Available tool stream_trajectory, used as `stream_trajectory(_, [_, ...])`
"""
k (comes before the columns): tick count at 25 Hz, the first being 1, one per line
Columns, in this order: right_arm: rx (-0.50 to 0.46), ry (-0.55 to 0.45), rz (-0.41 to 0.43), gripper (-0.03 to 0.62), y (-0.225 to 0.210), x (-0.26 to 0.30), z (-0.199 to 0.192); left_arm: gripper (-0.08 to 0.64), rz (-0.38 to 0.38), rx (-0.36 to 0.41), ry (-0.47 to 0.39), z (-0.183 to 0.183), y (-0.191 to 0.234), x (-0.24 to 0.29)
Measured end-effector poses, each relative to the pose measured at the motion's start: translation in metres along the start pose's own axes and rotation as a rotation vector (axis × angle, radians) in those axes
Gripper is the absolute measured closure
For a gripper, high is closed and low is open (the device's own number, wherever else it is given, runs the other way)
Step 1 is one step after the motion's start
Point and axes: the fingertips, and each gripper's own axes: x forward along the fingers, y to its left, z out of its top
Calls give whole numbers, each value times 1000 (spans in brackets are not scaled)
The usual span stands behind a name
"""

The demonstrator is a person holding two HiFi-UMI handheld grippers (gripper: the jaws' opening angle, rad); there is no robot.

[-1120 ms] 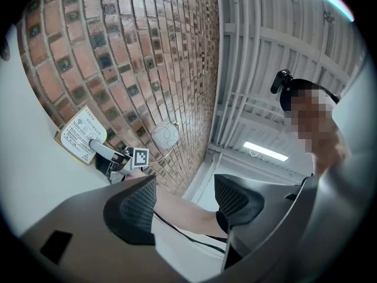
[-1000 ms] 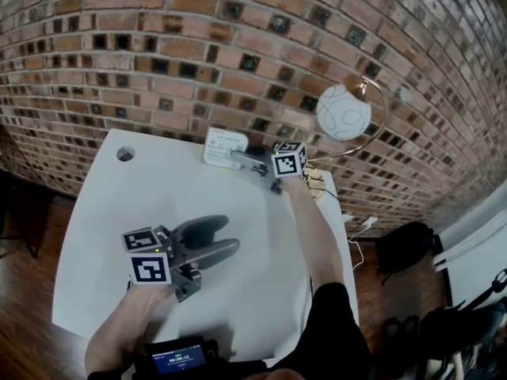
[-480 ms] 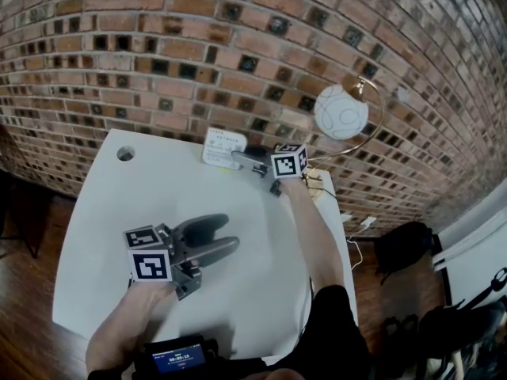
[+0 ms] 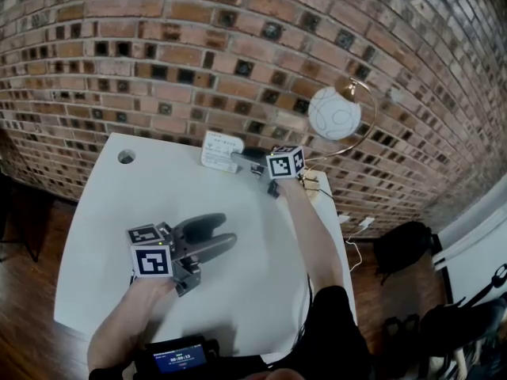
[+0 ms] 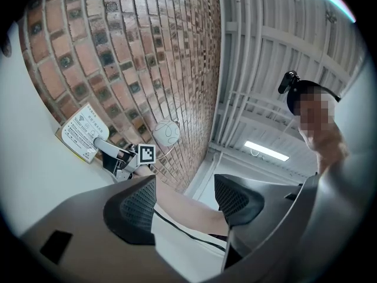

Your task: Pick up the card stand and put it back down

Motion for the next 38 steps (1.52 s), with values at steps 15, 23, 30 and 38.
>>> stream_trajectory(15, [81,-11,-261,437,-1,-50,-11,259,12,-5,0,2,5,-3])
stream_trajectory(23, [144,-259,-59,482,116,-94,34,259,39,39,-40,22,1,-12])
stream_trajectory(30, [50,-342,63,495,213,-121,59,259,39,101,-36,37,-30,-3])
stream_trajectory(38, [87,-347,144,495,280,-133,56,259,24,132,14,19,-76,5])
